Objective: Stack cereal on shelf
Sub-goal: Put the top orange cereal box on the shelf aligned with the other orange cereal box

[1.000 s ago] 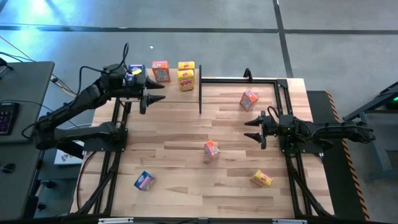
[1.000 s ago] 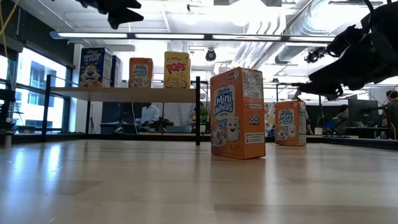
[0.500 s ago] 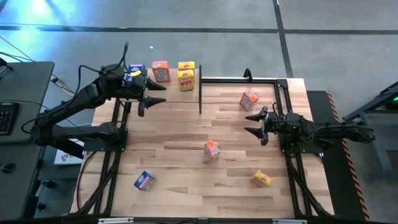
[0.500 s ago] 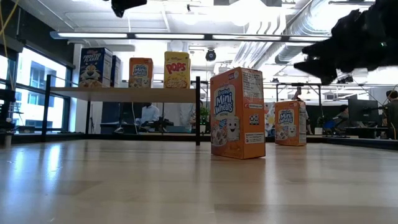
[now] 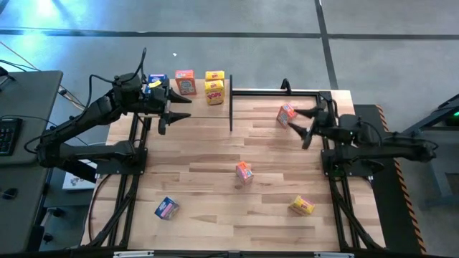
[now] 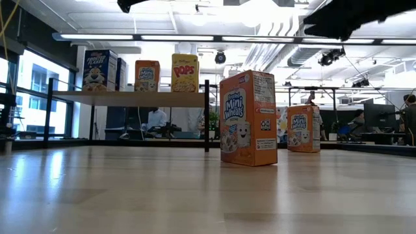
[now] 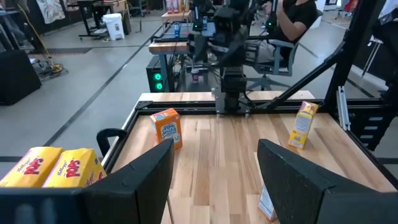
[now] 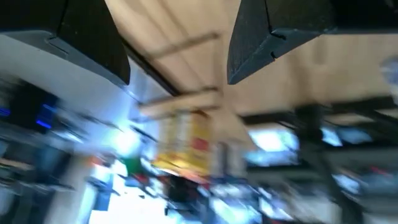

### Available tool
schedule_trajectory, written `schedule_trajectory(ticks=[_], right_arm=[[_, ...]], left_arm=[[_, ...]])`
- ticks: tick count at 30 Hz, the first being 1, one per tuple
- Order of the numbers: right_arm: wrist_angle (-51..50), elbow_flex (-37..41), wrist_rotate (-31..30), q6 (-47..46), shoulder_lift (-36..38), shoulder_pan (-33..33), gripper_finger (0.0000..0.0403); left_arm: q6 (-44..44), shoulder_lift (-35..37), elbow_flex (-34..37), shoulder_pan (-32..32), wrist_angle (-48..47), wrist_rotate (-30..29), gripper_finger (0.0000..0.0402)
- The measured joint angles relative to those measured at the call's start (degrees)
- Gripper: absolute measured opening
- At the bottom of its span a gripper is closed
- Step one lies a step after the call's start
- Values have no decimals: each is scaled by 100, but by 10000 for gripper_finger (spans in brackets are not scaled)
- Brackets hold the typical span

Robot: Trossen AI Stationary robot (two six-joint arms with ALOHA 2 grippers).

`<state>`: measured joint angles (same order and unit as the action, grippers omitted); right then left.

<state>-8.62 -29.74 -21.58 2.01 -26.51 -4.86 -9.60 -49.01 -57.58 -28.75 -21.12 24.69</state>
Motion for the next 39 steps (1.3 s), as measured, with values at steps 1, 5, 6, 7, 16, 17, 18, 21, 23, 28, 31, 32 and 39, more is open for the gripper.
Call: schedule_trajectory(ticks=[1, 5, 6, 7, 16, 17, 18, 21, 23, 28, 31, 32, 39], right_arm=[[-313, -244, -222, -1, -124, -2, 262], [-1413, -1116, -1014, -333, -599, -2, 262], [-1656, -1313, -1089, -399, -697, -4, 262], [-1861, -1493, -1099, -480, -796, -6, 262], [-3518, -3094, -821, -1529, -1863, -696, 262], [-3725, -3258, -676, -1592, -1985, -833, 262], [-3924, -3429, -479, -1670, -2114, -975, 262], [-4466, -3877, 102, -1970, -2473, -1394, 262], [-4774, -4115, 360, -2155, -2699, -1674, 262], [-5356, -4445, 1012, -2277, -3192, -2313, 262], [-5453, -4446, 1330, -2272, -3439, -2634, 262], [-5505, -4446, 1378, -2270, -3515, -2725, 262], [-5649, -4446, 1561, -2147, -4076, -3161, 262]], left_arm=[[-4, 0, 0, 0, 0, 0, 223], [-7, 0, 0, 0, -2, 0, 223], [-7, 0, 0, 0, -2, 0, 223], [-7, 0, 0, -1, -2, 0, 223], [-7, 0, 0, -2, -2, 0, 223], [-7, 0, 0, -2, -2, 0, 223], [-7, 0, 0, -2, -4, 0, 223], [-7, 0, 0, -2, -5, 0, 223], [-7, 0, 0, -2, -7, 0, 223], [-7, 0, 0, -2, -9, 0, 223], [-7, 0, 0, -2, -40, 0, 223], [-7, 0, 0, -2, -57, 0, 223], [-5, 0, 0, -2, -173, 0, 223]])
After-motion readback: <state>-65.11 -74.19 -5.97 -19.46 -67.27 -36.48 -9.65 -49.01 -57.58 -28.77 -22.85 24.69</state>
